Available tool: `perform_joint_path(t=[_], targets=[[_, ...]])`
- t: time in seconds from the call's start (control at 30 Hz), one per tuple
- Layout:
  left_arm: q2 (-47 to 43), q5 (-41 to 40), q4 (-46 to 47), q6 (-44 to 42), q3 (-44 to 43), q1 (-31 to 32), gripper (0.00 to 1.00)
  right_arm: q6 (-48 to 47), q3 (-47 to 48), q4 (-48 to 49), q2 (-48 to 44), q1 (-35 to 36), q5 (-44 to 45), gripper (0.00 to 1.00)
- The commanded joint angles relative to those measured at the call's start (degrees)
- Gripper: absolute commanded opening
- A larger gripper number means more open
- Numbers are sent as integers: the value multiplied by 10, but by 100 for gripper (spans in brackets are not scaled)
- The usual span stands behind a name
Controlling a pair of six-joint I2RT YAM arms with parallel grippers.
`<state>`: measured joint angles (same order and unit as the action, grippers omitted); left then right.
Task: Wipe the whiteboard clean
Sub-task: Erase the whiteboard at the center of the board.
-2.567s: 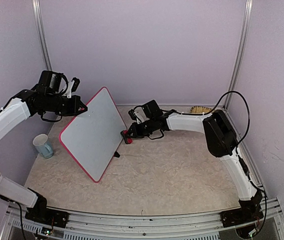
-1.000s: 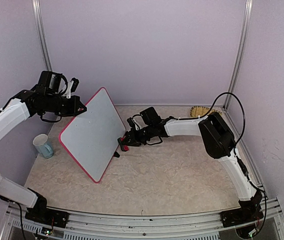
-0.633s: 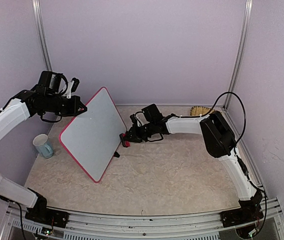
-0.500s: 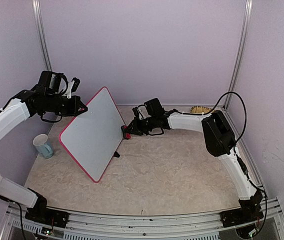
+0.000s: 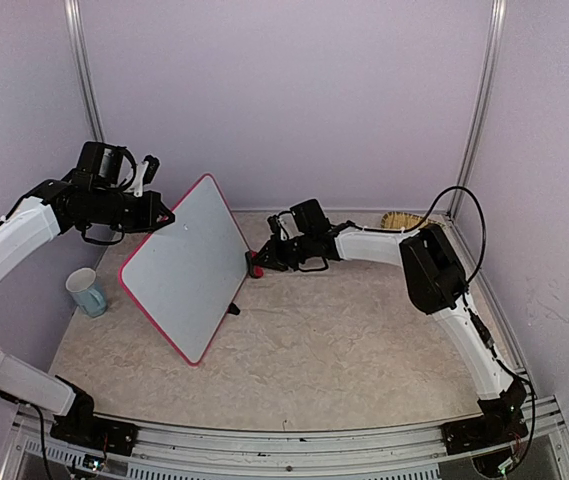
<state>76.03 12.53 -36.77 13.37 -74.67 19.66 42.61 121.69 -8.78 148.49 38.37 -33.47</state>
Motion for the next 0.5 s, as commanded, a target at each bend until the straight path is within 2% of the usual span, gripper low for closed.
perform_joint_path(t=[0.0,0.2,0.47], targets=[[3,30,-4,-18,1,10,0,-16,-57,4,-20,36,-16,6],[5,29,-2,-17,3,11,0,-15,-125,46,-50,55,-40,6],[5,25,-3,-17,2,11,0,-4,-154,77,-63,79,-73,6]])
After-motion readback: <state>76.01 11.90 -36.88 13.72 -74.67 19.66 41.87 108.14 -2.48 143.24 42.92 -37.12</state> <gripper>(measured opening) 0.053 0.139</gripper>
